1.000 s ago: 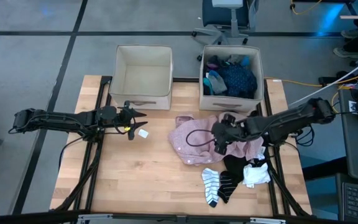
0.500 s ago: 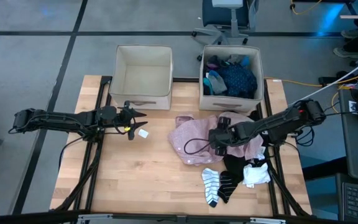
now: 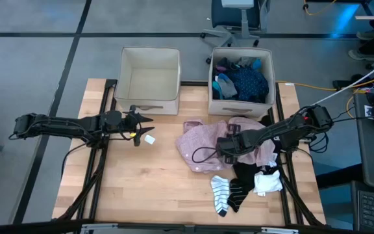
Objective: Sort clothes
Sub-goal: Put the pink shirt into the right laundry organizer
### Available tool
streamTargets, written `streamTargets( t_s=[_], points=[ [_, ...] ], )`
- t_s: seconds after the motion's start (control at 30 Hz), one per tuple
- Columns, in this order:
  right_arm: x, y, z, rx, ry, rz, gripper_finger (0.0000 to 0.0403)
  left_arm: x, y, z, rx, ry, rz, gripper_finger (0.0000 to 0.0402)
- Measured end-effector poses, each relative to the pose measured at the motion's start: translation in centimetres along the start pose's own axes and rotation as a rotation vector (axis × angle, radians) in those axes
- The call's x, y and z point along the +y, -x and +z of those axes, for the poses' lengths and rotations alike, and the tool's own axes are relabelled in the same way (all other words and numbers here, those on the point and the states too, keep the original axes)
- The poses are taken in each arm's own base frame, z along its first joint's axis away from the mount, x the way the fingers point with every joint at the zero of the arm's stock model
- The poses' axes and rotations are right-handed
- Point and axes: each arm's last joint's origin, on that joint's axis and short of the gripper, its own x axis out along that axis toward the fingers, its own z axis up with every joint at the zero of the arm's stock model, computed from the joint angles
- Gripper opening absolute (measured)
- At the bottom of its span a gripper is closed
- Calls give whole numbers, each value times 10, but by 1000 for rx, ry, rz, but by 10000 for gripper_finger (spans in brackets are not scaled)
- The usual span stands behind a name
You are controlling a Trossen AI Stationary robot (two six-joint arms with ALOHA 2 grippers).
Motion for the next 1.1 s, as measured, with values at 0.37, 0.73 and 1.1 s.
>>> streamTargets(
  t_s=[0.37,0.73,1.1],
  points=[
    [-14,74,54,-160,-9,38,11,0,0,0,-1,3,0,162],
    [-8,58,101,-537,-74,103,22,0,0,0,0,7,0,162],
    [-1,-8,112,-416,-172,111,137,0,0,-1,8,6,0,162]
  ],
)
